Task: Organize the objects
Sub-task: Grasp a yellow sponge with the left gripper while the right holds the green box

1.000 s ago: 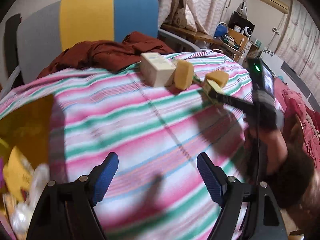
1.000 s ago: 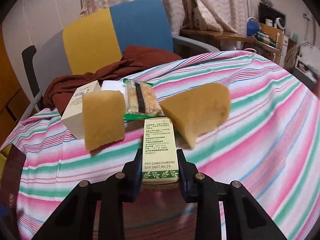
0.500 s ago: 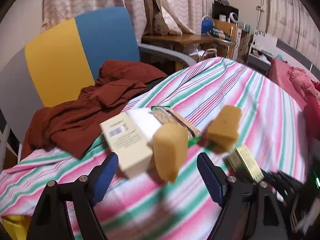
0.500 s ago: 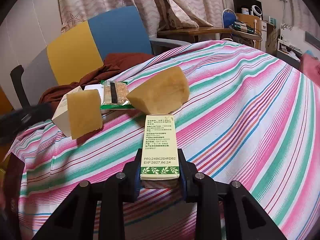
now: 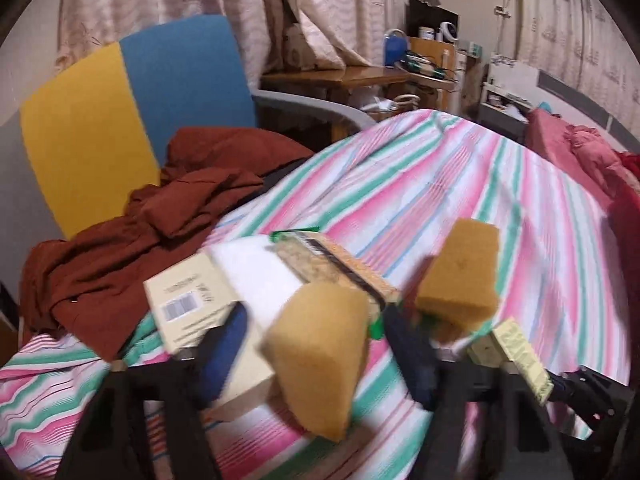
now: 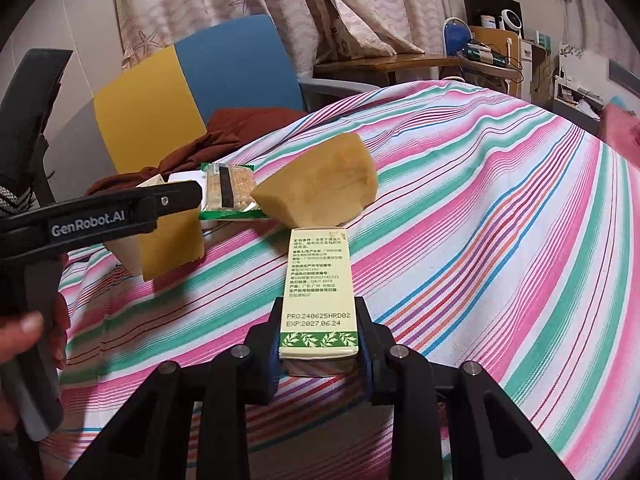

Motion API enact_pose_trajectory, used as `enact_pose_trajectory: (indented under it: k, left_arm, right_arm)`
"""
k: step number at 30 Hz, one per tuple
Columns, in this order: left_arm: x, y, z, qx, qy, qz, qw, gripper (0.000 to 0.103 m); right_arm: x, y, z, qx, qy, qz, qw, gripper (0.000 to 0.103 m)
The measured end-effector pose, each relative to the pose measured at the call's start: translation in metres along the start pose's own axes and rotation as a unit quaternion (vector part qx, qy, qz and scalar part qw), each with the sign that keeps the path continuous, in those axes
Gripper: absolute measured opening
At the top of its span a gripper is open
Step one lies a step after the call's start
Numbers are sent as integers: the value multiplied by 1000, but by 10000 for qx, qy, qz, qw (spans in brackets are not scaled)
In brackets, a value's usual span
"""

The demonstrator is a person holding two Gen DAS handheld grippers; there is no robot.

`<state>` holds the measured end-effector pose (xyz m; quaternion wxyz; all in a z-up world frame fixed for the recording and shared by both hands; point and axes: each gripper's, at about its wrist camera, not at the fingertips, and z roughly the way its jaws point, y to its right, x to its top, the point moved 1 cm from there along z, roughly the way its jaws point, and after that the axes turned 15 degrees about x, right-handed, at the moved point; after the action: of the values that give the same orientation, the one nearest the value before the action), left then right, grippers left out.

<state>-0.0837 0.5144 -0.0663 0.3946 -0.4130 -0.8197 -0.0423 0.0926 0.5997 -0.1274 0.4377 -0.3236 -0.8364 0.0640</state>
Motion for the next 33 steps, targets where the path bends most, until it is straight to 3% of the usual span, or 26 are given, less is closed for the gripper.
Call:
enact_pose_trajectory:
  k: [2,4,12,21,33]
  left_arm:
    - [0,-2,-1,-131,-10,-90,9999,39]
    - [-6,-1,1,-139,-129,-103,9998,39]
    - [-45,1,-23,-14,304,-208,9993,36]
    - [-79,-17,-36,-160,31,-556,9983,34]
    - [-129,-32,-71,29,55,-767,9970,33]
  right_arm:
    - [0,0,0,7,5,5,10000,30]
    - [-1,0,-1,5,11,1,10000,30]
    - [0,-1,0,-20,19,-17,10000,30]
    - [-1,-1,-1,-69,15,-55,10000,30]
    - [-2,-11,-16,-222,305,-283,9989,30]
